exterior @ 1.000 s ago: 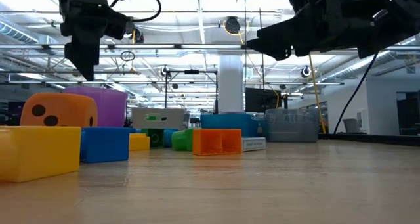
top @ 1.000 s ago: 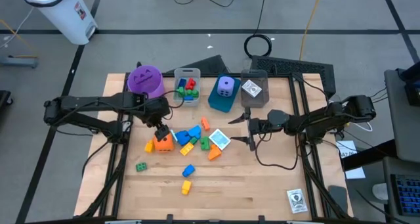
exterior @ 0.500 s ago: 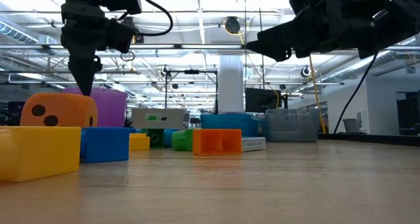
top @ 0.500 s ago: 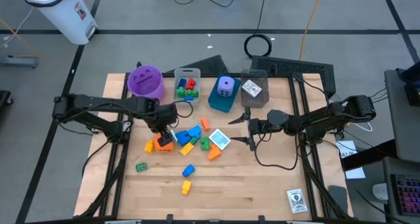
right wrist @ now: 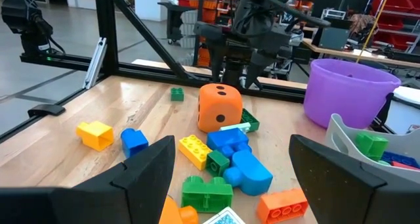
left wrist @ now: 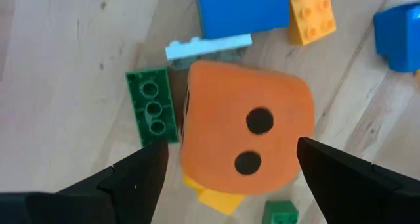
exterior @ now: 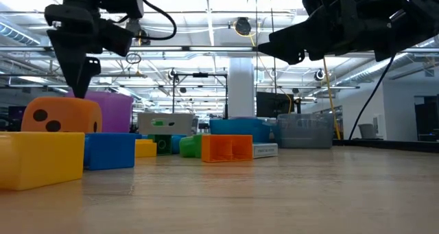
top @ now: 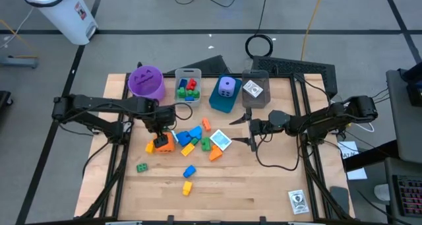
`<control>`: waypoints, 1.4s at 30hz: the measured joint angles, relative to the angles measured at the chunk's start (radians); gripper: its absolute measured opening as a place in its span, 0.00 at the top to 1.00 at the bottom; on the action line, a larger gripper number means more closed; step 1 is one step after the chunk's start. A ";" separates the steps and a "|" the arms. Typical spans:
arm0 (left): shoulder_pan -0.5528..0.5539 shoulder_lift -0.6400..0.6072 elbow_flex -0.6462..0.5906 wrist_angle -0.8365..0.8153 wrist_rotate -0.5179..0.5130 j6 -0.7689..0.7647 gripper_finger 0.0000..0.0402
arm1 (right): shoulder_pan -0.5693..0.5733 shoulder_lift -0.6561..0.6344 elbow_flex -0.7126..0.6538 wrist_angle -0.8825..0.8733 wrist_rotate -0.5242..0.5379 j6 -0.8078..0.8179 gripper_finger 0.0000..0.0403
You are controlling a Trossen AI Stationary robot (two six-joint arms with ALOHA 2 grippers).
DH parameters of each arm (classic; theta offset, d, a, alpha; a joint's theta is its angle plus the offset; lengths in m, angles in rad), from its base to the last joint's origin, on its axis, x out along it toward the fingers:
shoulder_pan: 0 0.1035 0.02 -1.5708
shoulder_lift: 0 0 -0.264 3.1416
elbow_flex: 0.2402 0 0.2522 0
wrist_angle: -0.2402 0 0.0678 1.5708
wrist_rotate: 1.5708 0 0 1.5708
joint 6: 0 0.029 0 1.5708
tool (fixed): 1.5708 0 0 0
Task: Pick & Place Toys
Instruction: Put the orange dice into the blue bin
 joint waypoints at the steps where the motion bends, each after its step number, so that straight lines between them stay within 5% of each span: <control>1: -0.007 0.001 0.000 -0.006 0.000 -0.004 0.14 | 0.000 0.000 0.000 0.000 0.000 0.001 0.29; 10: -0.074 0.001 0.000 -0.006 -0.049 -0.050 0.01 | 0.000 0.000 0.000 -0.001 0.066 -0.002 0.29; 28: -0.109 0.002 0.000 0.021 -0.114 -0.215 0.03 | 0.000 0.000 0.000 -0.014 0.074 -0.002 0.29; 42: -0.128 0.002 0.000 0.095 -0.175 -0.125 0.03 | 0.000 0.000 0.000 -0.015 0.074 -0.002 0.29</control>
